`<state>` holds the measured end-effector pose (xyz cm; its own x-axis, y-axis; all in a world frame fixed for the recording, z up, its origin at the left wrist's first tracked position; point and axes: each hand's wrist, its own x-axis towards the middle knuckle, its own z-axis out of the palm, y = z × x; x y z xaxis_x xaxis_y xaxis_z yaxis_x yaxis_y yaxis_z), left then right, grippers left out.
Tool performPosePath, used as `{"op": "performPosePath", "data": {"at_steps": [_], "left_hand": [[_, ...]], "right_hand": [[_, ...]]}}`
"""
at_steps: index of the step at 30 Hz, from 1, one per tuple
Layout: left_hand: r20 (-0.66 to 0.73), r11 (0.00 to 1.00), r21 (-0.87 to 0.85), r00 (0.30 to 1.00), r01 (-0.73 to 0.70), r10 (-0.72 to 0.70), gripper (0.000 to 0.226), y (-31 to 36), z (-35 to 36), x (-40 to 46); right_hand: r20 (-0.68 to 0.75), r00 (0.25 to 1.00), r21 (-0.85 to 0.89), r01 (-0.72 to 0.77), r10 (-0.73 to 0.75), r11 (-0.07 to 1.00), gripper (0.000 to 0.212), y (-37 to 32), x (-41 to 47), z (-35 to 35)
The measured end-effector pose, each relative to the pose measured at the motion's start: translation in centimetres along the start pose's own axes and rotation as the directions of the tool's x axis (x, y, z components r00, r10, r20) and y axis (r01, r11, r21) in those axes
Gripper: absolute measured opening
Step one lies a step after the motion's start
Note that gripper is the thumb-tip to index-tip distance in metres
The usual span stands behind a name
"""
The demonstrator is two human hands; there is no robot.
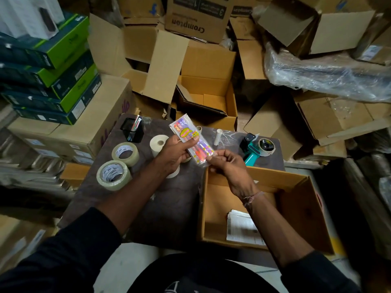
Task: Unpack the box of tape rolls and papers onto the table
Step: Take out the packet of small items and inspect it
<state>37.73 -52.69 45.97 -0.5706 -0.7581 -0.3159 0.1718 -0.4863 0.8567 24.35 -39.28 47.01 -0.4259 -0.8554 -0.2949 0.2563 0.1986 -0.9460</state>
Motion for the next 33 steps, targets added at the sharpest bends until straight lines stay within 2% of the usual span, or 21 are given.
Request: {"op": "performPosePath", "data": {"at_steps": [4,6,7,8,10,12,13,14,15,17,18,20,22,23,25,27,28,30,33], "left_hand": [[-0.001,0.998,-0.066,1.0,0.023,-0.023,0.027,0.1,-0.5,-0.2],[-0.002,0.993,-0.109,0.999,0.05,-0.051,0.021,0.0,-0.7,-0.2],[-0.005,0.987,-0.142,0.997,0.07,-0.072,0.022,0.1,-0.7,-0.2],[-0.011,0.98,-0.171,0.995,0.097,-0.101,0.03,0.2,-0.8,-0.1],[0.004,0.948,-0.261,0.983,0.18,-0.185,0.066,0.5,-1.0,0.2],[0.077,0.875,-0.398,0.961,0.275,-0.267,0.102,0.9,-1.4,0.6],[0.111,0.833,-0.458,0.95,0.31,-0.293,0.106,1.1,-1.6,0.6],[0.127,0.81,-0.487,0.944,0.327,-0.305,0.097,1.3,-1.7,0.5],[0.127,0.803,-0.5,0.944,0.325,-0.303,0.08,1.3,-1.7,0.4],[0.094,0.835,-0.471,0.957,0.284,-0.273,0.044,1.2,-1.7,0.4],[0.079,0.855,-0.446,0.964,0.263,-0.255,0.04,0.9,-1.8,0.5],[0.052,0.879,-0.428,0.977,0.211,-0.209,0.046,0.6,-2.1,0.6],[0.049,0.887,-0.428,0.985,0.172,-0.167,0.047,0.7,-2.3,0.4],[0.052,0.892,-0.423,0.987,0.157,-0.15,0.046,0.7,-2.4,0.3],[0.058,0.903,-0.406,0.99,0.138,-0.126,0.047,0.8,-2.6,0.2],[0.095,0.909,-0.397,0.99,0.129,-0.1,0.047,0.8,-2.6,-0.1],[0.107,0.91,-0.396,0.99,0.124,-0.089,0.047,0.9,-2.6,-0.2],[0.125,0.913,-0.391,0.99,0.114,-0.07,0.045,0.9,-2.3,-0.5],[0.123,0.933,-0.346,0.991,0.095,-0.056,0.045,0.7,-2.2,-0.5]], "right_hand": [[-0.051,0.994,-0.025,0.095,-0.096,0.995,0.012,-0.1,0.2,0.2],[-0.083,0.976,-0.148,0.186,-0.2,0.971,0.011,-0.5,0.2,0.3],[-0.084,0.951,-0.263,0.266,-0.296,0.927,0.009,-0.8,0.1,0.4],[-0.06,0.906,-0.408,0.361,-0.419,0.839,0.007,-1.0,0.0,0.4],[0.089,0.769,-0.678,0.513,-0.633,0.527,0.005,-1.5,-0.2,0.6],[0.283,0.65,-0.798,0.568,-0.705,0.203,0.006,-1.8,-0.5,0.9],[0.36,0.608,-0.816,0.573,-0.708,0.077,0.009,-1.9,-0.6,1.0],[0.413,0.581,-0.824,0.567,-0.701,-0.016,0.012,-1.8,-0.7,1.0],[0.443,0.565,-0.828,0.555,-0.696,-0.077,0.016,-1.6,-1.0,1.0],[0.459,0.56,-0.839,0.528,-0.69,-0.13,0.02,-1.3,-1.3,0.8],[0.456,0.56,-0.843,0.521,-0.691,-0.134,0.021,-1.3,-1.4,0.6],[0.444,0.569,-0.84,0.534,-0.692,-0.1,0.021,-1.2,-1.5,0.3],[0.394,0.623,-0.833,0.553,-0.676,0.024,0.017,-1.3,-1.7,0.3],[0.345,0.669,-0.828,0.548,-0.658,0.123,0.017,-1.3,-1.8,0.4],[0.2,0.78,-0.764,0.503,-0.593,0.403,0.016,-1.5,-1.9,0.8],[0.029,0.879,-0.591,0.399,-0.476,0.701,0.013,-2.1,-1.7,1.4],[-0.041,0.911,-0.498,0.338,-0.411,0.799,0.014,-2.3,-1.5,1.6],[-0.11,0.951,-0.392,0.225,-0.288,0.892,0.02,-2.7,-1.1,1.7],[-0.114,0.972,-0.356,0.154,-0.207,0.922,0.023,-2.8,-1.0,1.9]]}}
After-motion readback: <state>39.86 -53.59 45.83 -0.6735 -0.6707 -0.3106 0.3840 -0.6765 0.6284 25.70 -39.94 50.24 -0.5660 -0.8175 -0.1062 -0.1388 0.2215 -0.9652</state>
